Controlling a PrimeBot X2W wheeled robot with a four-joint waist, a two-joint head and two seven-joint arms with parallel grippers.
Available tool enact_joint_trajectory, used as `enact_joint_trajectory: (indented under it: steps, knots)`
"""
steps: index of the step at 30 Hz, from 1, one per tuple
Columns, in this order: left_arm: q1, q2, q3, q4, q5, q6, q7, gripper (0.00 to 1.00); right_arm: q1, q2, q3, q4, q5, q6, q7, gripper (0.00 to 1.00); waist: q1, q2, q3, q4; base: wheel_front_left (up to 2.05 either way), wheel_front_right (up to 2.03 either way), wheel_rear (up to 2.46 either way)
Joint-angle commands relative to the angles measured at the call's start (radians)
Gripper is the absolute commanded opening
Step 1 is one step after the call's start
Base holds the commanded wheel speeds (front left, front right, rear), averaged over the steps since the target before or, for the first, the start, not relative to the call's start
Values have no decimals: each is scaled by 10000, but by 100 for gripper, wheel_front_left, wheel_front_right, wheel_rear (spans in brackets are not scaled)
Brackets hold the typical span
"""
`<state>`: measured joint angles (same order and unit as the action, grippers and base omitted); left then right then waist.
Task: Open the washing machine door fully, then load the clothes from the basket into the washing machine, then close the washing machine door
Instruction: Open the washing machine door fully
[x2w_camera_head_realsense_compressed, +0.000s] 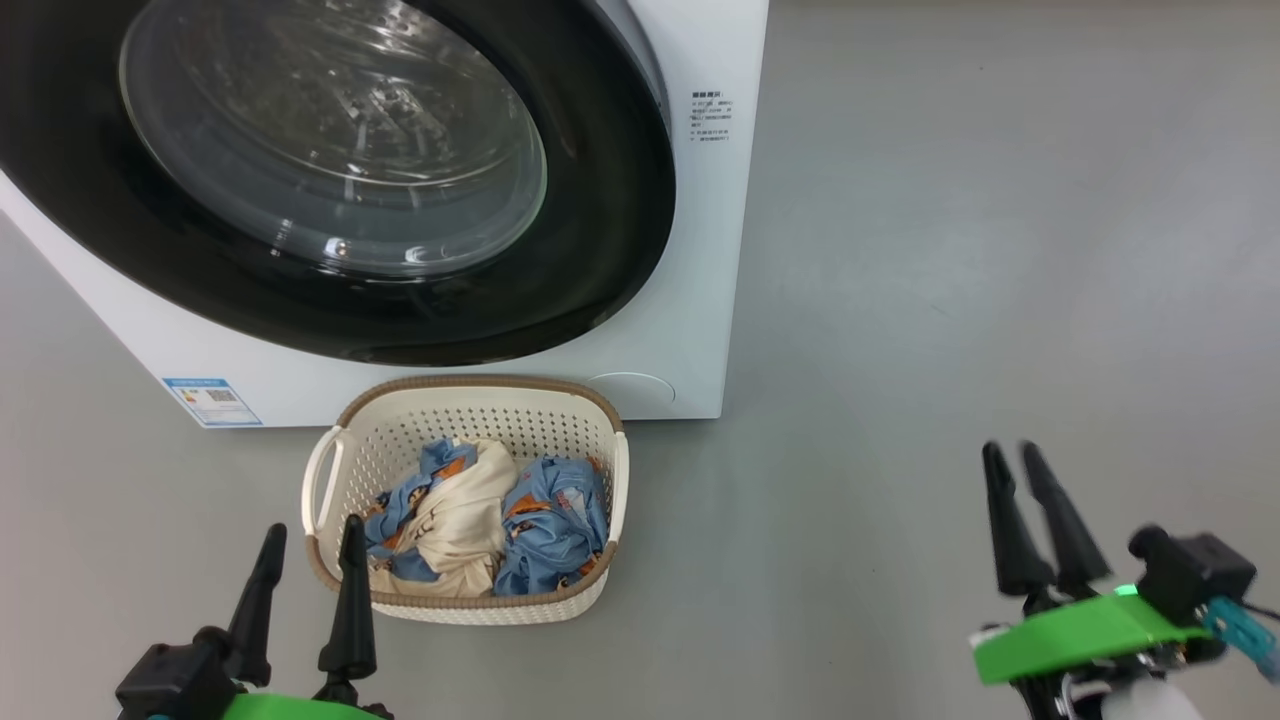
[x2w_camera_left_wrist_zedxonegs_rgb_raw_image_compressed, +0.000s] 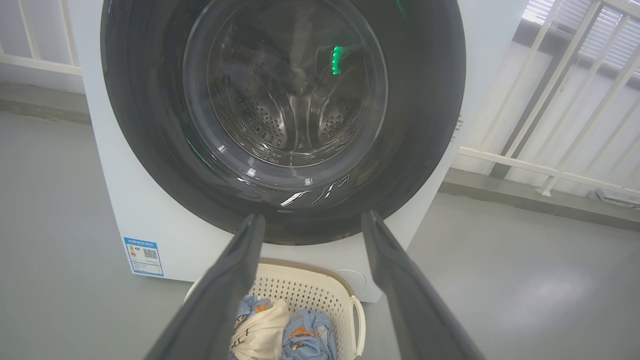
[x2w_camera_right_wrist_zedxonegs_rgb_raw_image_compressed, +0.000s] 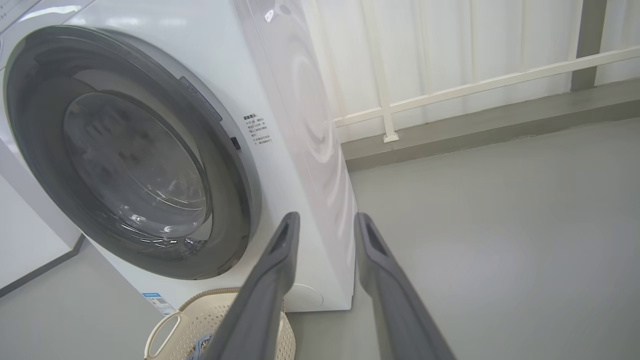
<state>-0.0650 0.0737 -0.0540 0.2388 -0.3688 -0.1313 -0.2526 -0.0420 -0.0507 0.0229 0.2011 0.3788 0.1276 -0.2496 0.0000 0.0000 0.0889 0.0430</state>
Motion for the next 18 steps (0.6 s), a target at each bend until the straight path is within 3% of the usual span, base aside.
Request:
enact_joint_trajectory:
  steps: [1,4,11,18]
  knots:
    - [-361,82,350,-240,-25,6,-92,100,-616,-138,442,-203,232,31,-122,0,0,0,32,-27,0,0,0]
    - [-360,44,392,-276,-31,6,-92,100,-1116,-131,766,-117,935,31,-122,0,0,0,128,-89,0,0,0]
    - [-563,-9,302,-337,-35,6,-92,100,-2745,-87,1226,38,3743,31,-122,0,0,0,460,-139,0,0,0]
    - [-981,-22,51,-337,-99,6,-92,100,-4533,-494,1605,552,5616,31,-122,0,0,0,1035,95,0,0,0]
